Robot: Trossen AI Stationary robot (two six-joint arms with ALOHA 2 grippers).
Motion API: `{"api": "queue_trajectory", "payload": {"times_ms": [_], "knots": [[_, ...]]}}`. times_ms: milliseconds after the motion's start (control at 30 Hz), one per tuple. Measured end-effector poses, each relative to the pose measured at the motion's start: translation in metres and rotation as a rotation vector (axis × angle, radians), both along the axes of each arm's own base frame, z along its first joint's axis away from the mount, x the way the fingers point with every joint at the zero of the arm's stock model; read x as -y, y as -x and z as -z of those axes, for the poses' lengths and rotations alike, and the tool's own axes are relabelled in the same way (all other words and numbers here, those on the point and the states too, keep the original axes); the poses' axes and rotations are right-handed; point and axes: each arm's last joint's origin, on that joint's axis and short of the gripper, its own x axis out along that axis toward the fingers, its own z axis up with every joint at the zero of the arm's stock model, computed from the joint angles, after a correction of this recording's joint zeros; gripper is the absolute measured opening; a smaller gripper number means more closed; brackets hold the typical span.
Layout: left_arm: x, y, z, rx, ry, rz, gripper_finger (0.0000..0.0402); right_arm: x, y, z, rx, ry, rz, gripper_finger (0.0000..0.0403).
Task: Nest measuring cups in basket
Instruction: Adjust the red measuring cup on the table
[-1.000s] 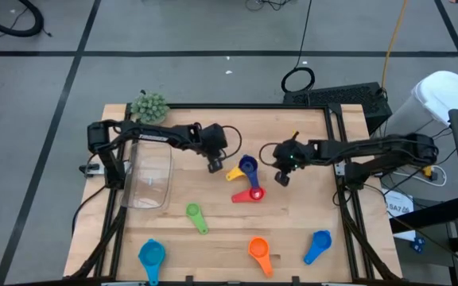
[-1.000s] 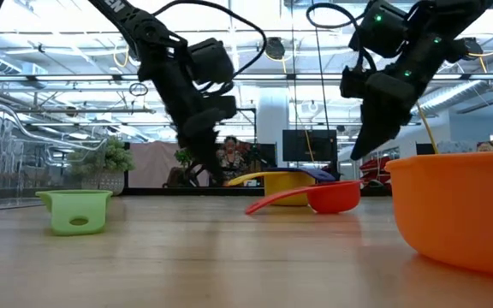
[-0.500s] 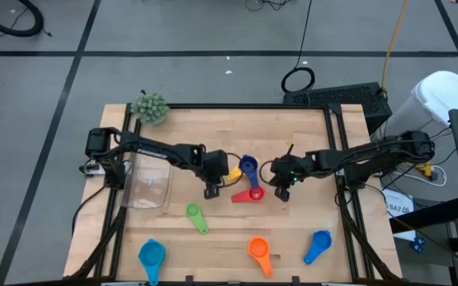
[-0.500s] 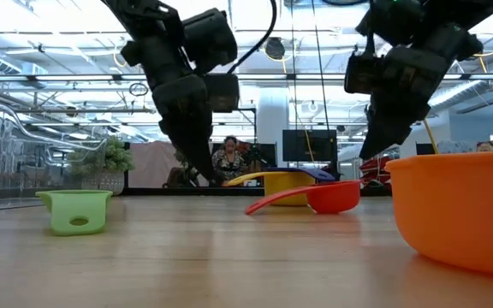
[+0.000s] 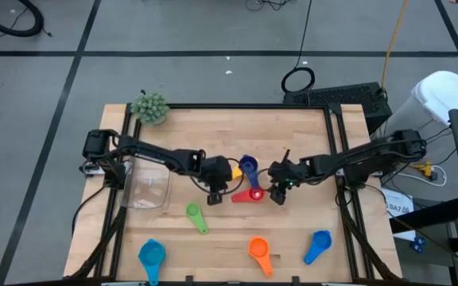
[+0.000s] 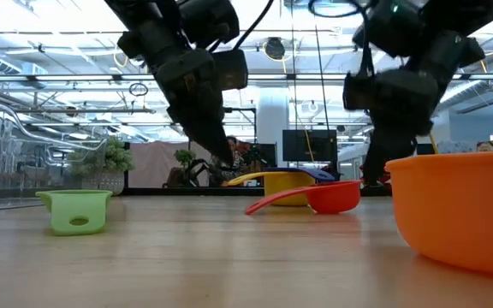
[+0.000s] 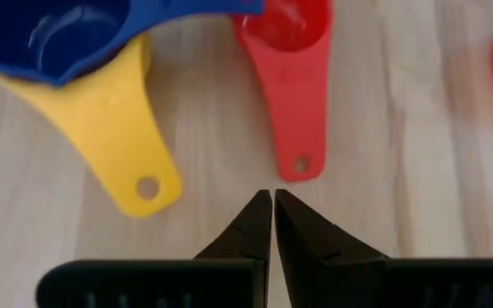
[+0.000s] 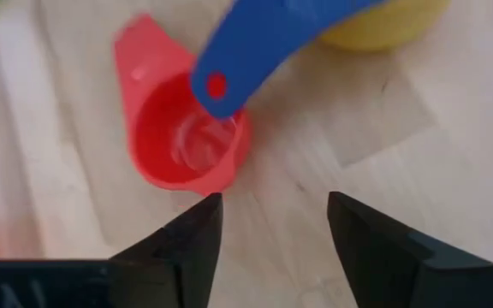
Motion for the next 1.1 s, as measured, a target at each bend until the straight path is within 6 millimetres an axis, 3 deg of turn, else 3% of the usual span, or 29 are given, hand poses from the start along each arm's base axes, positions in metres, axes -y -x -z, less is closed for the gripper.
{"api": "queue_trajectory", "payload": {"times_ms": [200, 500, 700, 900, 1100], "knots": [[0.004, -0.003, -0.002, 0.040, 0.001, 0.010, 0.0021, -0.002, -0.009, 0.011, 0.013, -0.026, -0.012, 0.0205], [0.003, -0.008, -0.005, 0.101, -0.003, 0.004, 0.0021, -0.005, -0.013, 0.008, 0.058, -0.085, -0.022, 0.0199], [0.002, -0.010, -0.006, 0.124, -0.032, -0.013, 0.0021, -0.018, -0.015, 0.005, 0.099, -0.117, -0.042, 0.0199], [-0.004, -0.021, 0.014, 0.131, -0.033, -0.024, 0.0021, -0.032, -0.016, 0.003, 0.139, -0.098, -0.061, 0.0199], [0.008, -0.027, 0.026, 0.143, 0.003, 0.022, 0.0021, -0.034, -0.011, 0.006, 0.086, -0.084, -0.068, 0.0199]]}}
